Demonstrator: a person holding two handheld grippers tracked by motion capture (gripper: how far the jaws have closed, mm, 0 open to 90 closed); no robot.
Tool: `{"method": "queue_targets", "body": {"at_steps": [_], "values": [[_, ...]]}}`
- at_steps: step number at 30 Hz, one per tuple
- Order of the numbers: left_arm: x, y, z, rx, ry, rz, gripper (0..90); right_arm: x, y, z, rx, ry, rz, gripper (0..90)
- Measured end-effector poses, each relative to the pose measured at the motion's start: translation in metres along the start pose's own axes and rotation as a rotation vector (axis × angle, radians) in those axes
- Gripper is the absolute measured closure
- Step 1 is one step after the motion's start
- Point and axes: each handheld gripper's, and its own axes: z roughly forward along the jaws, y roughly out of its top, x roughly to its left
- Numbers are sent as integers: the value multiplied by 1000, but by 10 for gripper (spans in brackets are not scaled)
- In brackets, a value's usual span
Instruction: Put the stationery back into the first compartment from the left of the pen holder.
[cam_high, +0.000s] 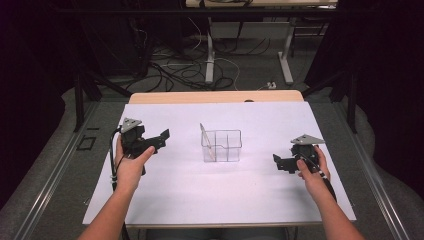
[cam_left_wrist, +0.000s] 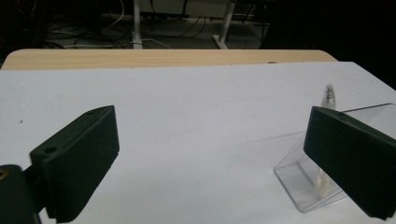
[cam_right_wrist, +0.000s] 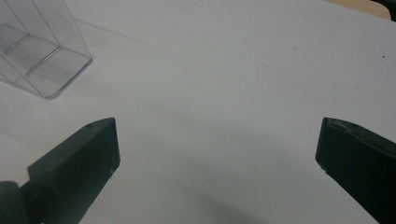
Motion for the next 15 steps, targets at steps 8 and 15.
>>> {"method": "queue_targets", "body": {"at_steps": [8,15], "values": [[15,-17,-5,23,17,-3,3,1,0,0,1,0,4,0],[28,-32,-9,43,39,-2,5,0,0,0,2,-1,2,0]]}}
